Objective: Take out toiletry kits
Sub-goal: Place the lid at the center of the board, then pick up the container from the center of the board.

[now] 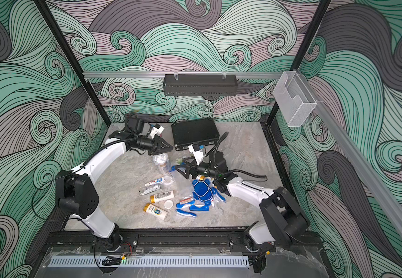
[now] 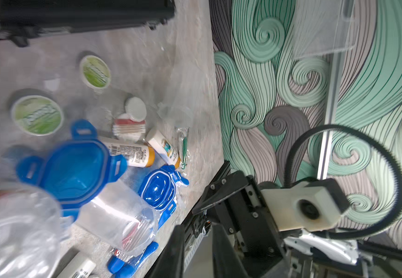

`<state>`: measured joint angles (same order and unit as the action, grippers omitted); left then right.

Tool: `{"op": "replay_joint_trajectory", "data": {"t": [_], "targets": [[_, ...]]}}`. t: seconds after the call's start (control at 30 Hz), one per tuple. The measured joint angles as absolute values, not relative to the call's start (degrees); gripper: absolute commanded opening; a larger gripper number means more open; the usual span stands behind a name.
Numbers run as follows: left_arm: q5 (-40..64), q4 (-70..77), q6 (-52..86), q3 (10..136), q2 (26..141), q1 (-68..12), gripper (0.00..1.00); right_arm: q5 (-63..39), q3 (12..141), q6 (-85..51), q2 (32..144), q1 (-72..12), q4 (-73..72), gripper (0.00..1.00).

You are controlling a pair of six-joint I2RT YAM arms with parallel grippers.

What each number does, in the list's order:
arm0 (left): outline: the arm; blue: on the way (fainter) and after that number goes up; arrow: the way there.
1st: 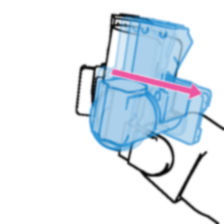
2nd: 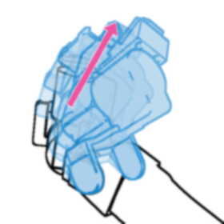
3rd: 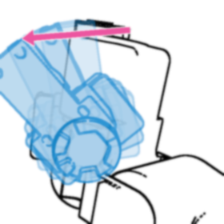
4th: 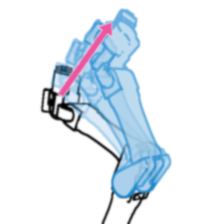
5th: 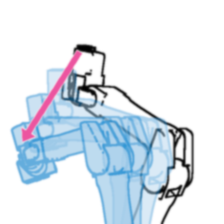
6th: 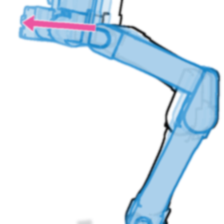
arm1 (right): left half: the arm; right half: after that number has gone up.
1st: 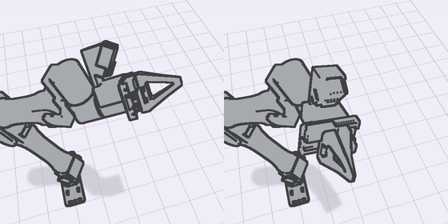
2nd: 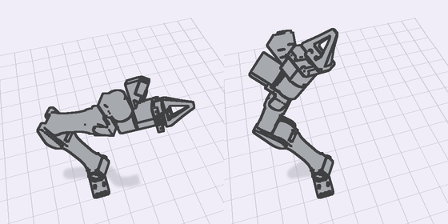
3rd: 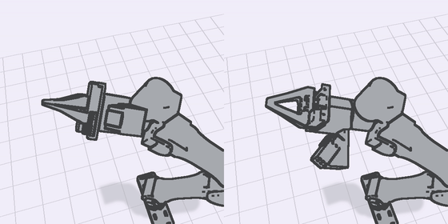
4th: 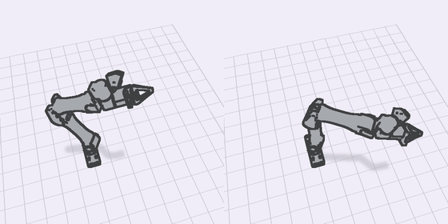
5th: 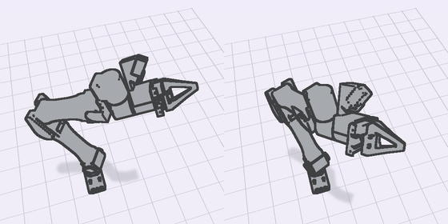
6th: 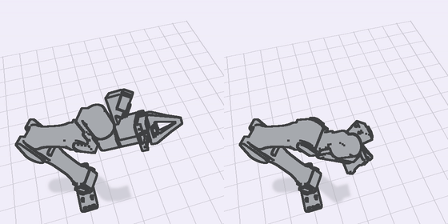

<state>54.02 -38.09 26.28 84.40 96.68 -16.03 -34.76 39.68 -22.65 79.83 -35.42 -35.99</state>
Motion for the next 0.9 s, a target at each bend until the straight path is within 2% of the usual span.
{"op": "replay_joint_trajectory", "data": {"t": [0.07, 0.17, 0.23, 0.4, 0.57, 0.9], "targets": [[52.77, -40.38, 24.97, 86.06, 96.95, -17.65, 0.37, -33.06, 39.79, -21.52, 77.34, -35.07, -34.17, 0.85], [49.58, -42.41, 24.12, 86.94, 95.39, -15.88, 0.49, -30.26, 41.67, -19.03, 76.4, -34.92, -28.32, 0.87], [46.94, -42.94, 24.29, 85.86, 92.58, -12.27, 0.63, -28.34, 44.49, -16.88, 77.23, -34.89, -22.57, 0.9], [40.82, -38.92, 27.18, 74.63, 77.49, 1.43, 0.79, -27.09, 49.76, -9.91, 81.56, -34.96, -18.44, 0.99], [35.03, -36.73, 28.08, 65.12, 65.87, 4.93, 0.8, -26.46, 50.81, -2.66, 91.5, -36.93, -24.25, 0.99], [31.2, -35.64, 28.14, 58.89, 63.11, 6.26, 0.8, -20.32, 56.36, 4.16, 109.32, -44.62, -35.0, 0.99]]}}
